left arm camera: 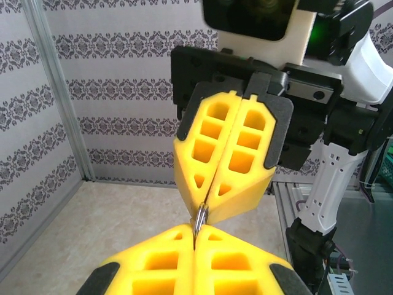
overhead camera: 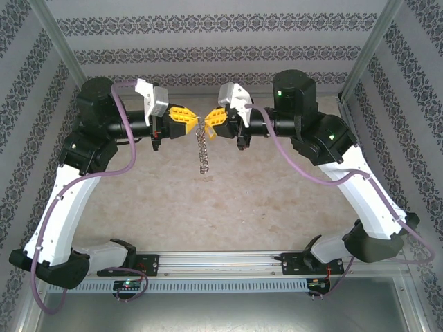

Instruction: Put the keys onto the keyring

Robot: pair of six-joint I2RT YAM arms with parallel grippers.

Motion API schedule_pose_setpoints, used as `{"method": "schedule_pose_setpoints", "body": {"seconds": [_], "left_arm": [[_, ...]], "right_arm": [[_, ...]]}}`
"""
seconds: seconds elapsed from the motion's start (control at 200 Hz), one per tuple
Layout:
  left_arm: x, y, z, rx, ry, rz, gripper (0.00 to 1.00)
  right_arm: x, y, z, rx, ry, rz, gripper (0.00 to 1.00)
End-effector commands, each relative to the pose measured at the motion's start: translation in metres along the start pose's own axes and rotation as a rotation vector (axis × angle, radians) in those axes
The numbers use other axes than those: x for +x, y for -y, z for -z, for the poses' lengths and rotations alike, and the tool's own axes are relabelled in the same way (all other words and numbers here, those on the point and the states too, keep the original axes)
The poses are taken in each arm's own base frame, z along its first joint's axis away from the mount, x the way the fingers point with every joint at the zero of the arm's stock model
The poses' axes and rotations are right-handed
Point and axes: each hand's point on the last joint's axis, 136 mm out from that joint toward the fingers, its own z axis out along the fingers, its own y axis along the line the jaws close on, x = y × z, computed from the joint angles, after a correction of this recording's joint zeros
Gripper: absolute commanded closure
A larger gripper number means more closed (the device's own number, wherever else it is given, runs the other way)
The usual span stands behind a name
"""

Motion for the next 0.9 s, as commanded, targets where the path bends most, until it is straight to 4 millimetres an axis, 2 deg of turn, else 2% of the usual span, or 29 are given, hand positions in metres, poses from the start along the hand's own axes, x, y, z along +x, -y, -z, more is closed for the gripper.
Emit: {"method": "schedule_pose_setpoints", "body": {"seconds": [0.0, 0.11, 0.255, 0.49, 0.894], "left_arm": [[0.005, 0.000, 0.007, -0.038, -0.021, -0.021, 1.00], [0.007, -0.001, 0.008, -0.053, -0.033, -0.027, 1.00], [0.010, -0.004, 0.009, -0.074, -0.047, -0.035, 1.00], [0.014, -0.008, 0.007, -0.098, -0.075, -0.064, 1.00], [0.024, -0.014, 0.001, -0.154, -0.170, -0.159, 1.00]], "right_arm": [[0.003, 0.011, 0.005, 0.103, -0.092, 0.118, 1.00], [0.004, 0.012, 0.004, 0.118, -0.135, 0.136, 1.00], [-0.008, 0.008, 0.003, 0.097, -0.124, 0.135, 1.00], [-0.018, 0.007, -0.005, 0.077, -0.120, 0.085, 1.00], [-0.018, 0.015, -0.018, 0.066, -0.142, -0.057, 1.00]]}}
